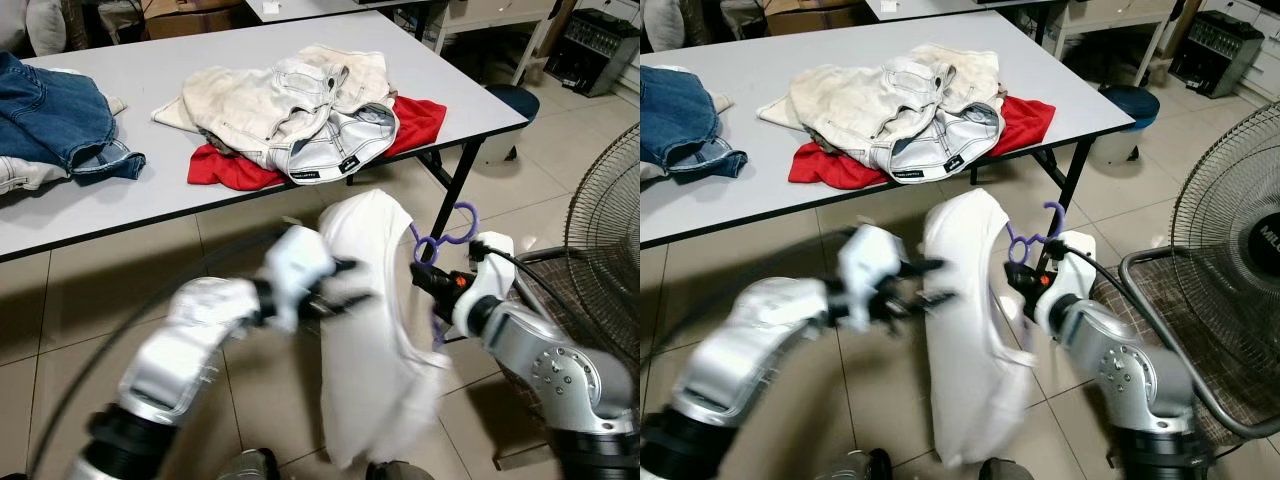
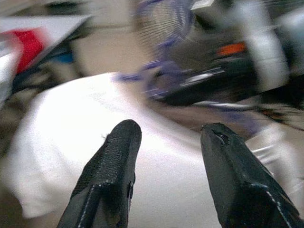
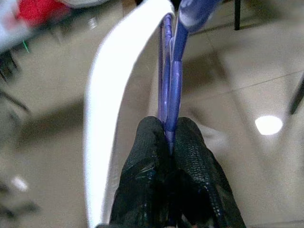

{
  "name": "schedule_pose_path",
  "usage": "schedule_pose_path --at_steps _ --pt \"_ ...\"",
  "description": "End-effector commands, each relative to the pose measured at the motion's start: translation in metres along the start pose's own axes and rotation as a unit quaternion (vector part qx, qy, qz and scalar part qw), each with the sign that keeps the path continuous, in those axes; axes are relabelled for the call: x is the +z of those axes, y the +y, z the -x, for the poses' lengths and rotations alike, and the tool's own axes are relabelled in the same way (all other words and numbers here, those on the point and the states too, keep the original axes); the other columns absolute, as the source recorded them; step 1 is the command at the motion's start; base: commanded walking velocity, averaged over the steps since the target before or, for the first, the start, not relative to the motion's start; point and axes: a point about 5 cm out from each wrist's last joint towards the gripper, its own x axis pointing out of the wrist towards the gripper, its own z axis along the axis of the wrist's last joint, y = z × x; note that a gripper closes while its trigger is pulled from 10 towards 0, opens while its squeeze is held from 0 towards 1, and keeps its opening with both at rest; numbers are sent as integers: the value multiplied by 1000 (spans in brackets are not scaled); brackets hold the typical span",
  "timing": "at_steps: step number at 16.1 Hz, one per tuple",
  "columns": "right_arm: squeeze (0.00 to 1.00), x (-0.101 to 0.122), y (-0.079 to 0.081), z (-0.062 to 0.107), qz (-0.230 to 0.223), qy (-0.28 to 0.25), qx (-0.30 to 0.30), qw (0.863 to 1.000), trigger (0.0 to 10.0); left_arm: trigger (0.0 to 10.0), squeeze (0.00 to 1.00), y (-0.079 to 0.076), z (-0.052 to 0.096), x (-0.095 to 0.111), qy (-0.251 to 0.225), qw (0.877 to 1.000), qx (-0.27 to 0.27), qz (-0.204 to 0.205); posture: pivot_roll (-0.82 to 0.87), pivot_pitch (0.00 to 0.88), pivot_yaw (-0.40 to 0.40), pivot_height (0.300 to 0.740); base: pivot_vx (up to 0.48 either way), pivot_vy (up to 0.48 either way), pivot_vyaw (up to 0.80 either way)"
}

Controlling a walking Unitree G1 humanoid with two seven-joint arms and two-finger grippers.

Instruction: Hang hanger

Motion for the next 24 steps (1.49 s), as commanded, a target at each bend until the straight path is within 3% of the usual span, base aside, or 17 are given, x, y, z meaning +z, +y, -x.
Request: schedule_pose_path --at_steps 1,2,3,5,6,7,10,12,14,15,17,20,24 --pt "0 -8 1 2 53 12 8 999 10000 10000 0 8 9 -7 8 999 43 0 -74 79 21 740 0 0 0" --pt "0 -10 0 3 88 15 11 996 10000 10000 0 12 13 -12 13 998 67 12 -69 73 18 740 0 0 0" --pt "0 -20 -2 5 142 28 2 989 10000 10000 0 20 25 -27 28 989 137 52 -66 69 15 740 0 0 587" --pt "0 -29 2 7 165 -7 13 986 10000 10000 0 32 49 -58 45 946 290 140 -56 54 8 740 0 0 800" --pt "0 -32 1 7 164 -19 6 986 10000 10000 0 35 59 -69 41 924 342 168 -53 47 5 740 0 0 800" --pt "0 -34 -1 8 162 -27 0 986 10000 10000 0 34 62 -76 36 911 368 181 -52 41 4 740 0 0 800" --pt "0 -39 -14 12 164 -65 -56 983 10000 10000 0 9 53 -85 38 925 333 180 -60 31 8 740 0 0 800" --pt "0 -45 -18 16 163 -64 -65 982 10000 10000 0 5 49 -85 33 926 333 174 -63 28 9 740 0 0 800" --pt "0 -46 -21 17 161 -67 -59 983 10000 10000 0 9 42 -87 23 921 345 182 -89 25 13 740 0 0 800" --pt "0 -40 -17 13 165 -73 -41 983 10000 10000 0 15 33 -82 13 929 325 176 -104 35 19 740 0 0 800" --pt "0 -41 -12 6 193 -61 -16 979 10000 10000 0 21 28 -78 15 932 326 154 -113 32 22 740 0 -124 800" --pt "0 -42 -14 0 170 -53 -12 984 10000 10000 0 23 28 -77 25 932 333 138 -93 11 0 740 0 -414 800" --pt "0 -44 -22 -9 155 -52 -26 986 10000 10000 0 31 35 -85 40 923 360 133 -72 1 20 740 0 -480 800"
